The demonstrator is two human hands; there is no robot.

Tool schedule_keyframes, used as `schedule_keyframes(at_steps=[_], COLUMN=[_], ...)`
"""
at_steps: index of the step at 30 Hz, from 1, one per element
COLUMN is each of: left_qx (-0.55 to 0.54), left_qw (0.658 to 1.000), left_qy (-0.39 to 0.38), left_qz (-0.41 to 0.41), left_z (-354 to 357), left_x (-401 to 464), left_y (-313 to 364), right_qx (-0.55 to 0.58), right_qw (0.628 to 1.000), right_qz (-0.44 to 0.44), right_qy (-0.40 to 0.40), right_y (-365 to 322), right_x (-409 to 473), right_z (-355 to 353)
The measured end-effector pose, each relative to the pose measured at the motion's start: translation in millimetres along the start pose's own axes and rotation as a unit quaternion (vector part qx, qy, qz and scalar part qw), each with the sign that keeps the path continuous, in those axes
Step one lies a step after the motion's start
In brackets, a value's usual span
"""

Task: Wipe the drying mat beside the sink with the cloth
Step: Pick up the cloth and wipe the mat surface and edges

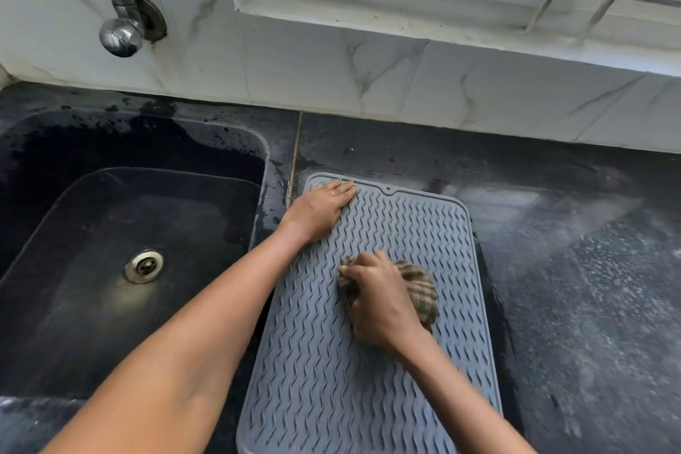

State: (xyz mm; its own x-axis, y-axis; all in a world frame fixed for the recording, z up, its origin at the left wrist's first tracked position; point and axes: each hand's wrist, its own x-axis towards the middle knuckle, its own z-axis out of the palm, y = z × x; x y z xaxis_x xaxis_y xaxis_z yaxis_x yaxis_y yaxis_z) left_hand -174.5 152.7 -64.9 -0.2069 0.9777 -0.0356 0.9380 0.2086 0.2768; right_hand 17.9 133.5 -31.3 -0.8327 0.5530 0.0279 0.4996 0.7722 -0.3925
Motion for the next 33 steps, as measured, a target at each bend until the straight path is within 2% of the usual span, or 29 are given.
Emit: schedule_keyframes(at_steps=[3,7,11,17,20,22,25,29,33], left_qx=[0.039,0.024,0.041,0.059,0.057,0.047,0.030,0.023,0.036], left_qw=[0.999,0.999,0.997,0.996,0.996,0.996,0.997,0.998,0.997], left_qy=[-0.012,-0.040,-0.068,-0.070,-0.072,-0.073,-0.069,-0.059,-0.071], left_qz=[0.008,0.009,0.005,-0.008,-0.022,-0.026,-0.024,-0.014,-0.017], left_z=[-7,-6,-1,2,3,3,6,7,4], left_x=[-6,-29,-40,-44,-47,-51,-62,-77,-87], left_y=[10,16,18,21,29,33,37,34,39], right_qx=[0.041,0.053,0.021,-0.008,0.032,0.056,0.035,0.006,0.002], right_qw=[0.998,0.993,0.997,1.000,0.999,0.997,0.992,0.993,0.998], right_qz=[0.038,0.090,0.071,-0.008,0.017,0.057,0.100,0.104,0.058], right_qy=[-0.017,0.055,0.036,-0.006,-0.037,-0.005,0.071,0.059,0.033], right_y=[3,5,-7,-29,-31,-28,-25,-33,-44], right_x=[2,25,16,-72,-77,-51,-13,-13,-59], right_z=[-9,-15,-6,8,1,-8,-9,5,14])
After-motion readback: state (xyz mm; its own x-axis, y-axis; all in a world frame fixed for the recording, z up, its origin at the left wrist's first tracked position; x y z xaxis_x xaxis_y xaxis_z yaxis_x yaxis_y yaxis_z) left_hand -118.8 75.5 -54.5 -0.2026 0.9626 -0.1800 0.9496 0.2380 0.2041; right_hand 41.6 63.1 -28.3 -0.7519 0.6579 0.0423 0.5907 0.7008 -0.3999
